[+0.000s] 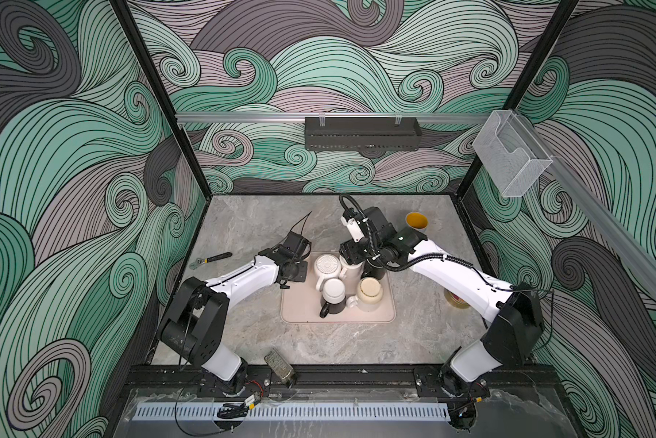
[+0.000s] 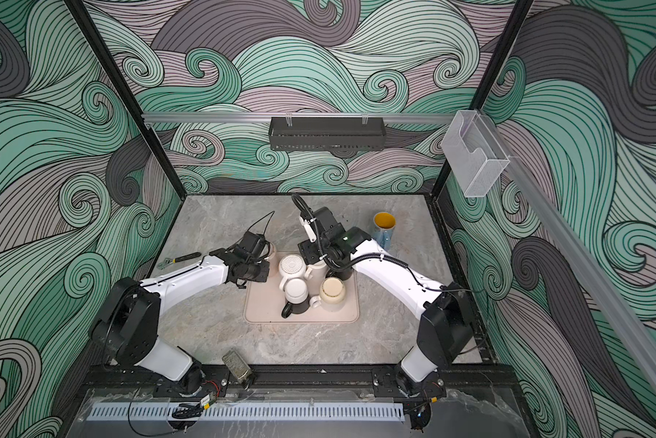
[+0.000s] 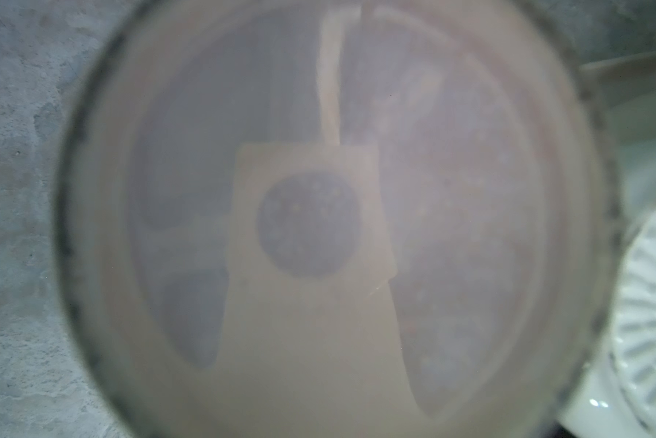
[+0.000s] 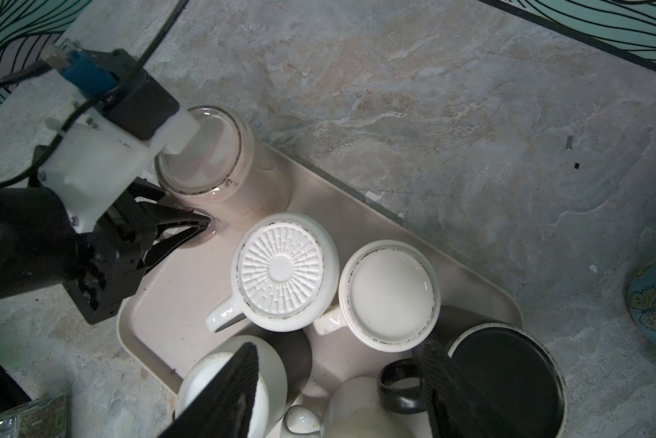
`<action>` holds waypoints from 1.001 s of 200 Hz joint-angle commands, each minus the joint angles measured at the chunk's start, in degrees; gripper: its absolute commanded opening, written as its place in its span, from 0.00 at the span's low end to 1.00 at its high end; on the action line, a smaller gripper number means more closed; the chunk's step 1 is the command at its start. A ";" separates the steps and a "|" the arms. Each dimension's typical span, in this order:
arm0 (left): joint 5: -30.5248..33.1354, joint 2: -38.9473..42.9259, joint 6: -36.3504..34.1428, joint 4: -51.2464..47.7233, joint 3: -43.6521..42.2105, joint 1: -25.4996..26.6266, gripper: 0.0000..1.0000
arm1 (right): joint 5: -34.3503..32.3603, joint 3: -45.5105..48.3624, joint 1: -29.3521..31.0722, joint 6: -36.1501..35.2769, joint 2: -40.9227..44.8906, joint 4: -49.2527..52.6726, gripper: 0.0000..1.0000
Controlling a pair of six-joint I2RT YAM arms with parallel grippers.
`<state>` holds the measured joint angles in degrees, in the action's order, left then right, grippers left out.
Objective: Turn the mug right side up
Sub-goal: 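Lower the left gripper and grasp the upside-down pink pearly mug by its base, then lift the pink mug with the left gripper and tilt it while the right gripper approaches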
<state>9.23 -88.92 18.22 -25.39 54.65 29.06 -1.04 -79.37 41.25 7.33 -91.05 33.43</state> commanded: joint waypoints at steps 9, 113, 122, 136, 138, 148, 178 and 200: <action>2.19 -0.48 -0.10 -0.98 2.56 0.21 0.14 | 0.24 0.62 0.32 0.04 -0.25 -0.40 0.68; 6.60 6.88 -2.29 -4.34 3.99 3.00 0.00 | 0.95 2.15 0.36 1.28 1.25 -4.11 0.67; 7.31 7.01 -2.40 -5.28 4.38 3.43 0.00 | 0.62 2.42 0.33 1.28 1.23 -4.26 0.67; 8.08 9.75 -2.91 -6.74 5.02 3.96 0.00 | 0.29 2.80 0.32 1.35 1.33 -4.58 0.67; 8.17 10.02 -3.03 -6.97 5.15 4.05 0.00 | 0.28 2.86 0.32 1.36 1.34 -4.64 0.67; 8.08 11.02 -3.94 -8.04 5.75 4.16 0.00 | 0.16 3.04 0.32 1.52 1.51 -4.93 0.67; 11.37 15.26 -4.81 -13.40 8.98 4.69 0.00 | -1.55 4.36 0.25 1.12 2.52 -6.62 0.67; 11.40 21.16 -3.96 -13.92 10.40 4.49 0.00 | -2.30 5.90 -0.03 1.17 3.74 -8.94 0.67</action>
<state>17.02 -75.33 14.44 -39.16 60.36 33.50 -1.61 -74.96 41.30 8.16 -90.28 27.79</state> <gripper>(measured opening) 0.211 0.672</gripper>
